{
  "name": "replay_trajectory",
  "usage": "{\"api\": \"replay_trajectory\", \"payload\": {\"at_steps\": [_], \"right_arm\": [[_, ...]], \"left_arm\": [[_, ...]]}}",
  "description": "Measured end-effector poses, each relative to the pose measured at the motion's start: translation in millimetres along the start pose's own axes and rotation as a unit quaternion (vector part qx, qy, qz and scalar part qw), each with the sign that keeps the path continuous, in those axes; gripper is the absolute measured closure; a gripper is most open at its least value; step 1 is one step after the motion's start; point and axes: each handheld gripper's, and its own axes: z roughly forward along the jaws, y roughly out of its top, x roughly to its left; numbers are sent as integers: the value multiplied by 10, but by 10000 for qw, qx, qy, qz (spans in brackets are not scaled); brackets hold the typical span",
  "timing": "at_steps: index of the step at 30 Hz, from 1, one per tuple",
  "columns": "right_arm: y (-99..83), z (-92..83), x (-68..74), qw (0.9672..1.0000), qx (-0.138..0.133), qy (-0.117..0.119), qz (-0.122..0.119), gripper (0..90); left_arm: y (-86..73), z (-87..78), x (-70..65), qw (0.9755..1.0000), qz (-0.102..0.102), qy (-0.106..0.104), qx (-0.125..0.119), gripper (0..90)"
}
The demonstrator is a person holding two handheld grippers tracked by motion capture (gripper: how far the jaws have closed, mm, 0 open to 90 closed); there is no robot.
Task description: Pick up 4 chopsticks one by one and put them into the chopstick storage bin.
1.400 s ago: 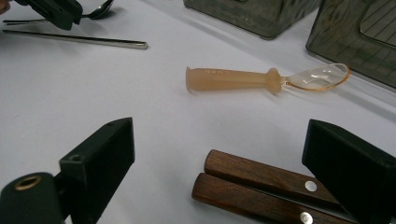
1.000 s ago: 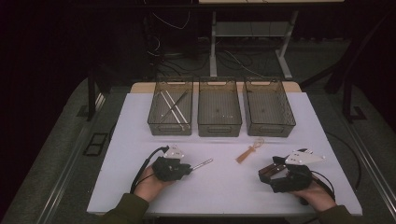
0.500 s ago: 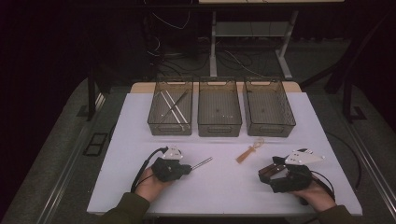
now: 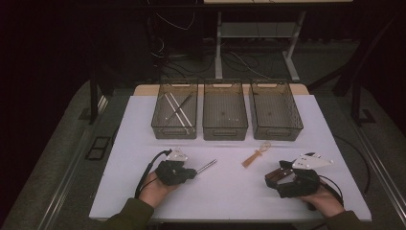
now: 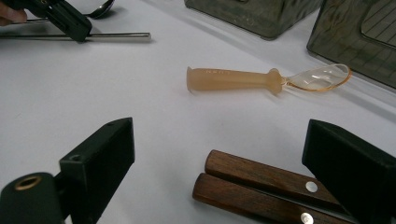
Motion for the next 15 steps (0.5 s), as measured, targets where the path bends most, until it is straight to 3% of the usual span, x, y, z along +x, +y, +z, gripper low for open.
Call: {"api": "replay_trajectory", "payload": {"at_steps": [5,9,15], "right_arm": [[2,-1,2,10000,3,-1,-5,95],[2,-2,2,10000,1,-4,-5,95],[2,-3,1,10000,1,-3,-3,95]], "left_arm": [[14,-45,18,9998,-160,-61,-107,852],[32,-73,24,9997,-172,-71,-180,851],[70,-163,47,9986,-298,-70,-428,851]]}}
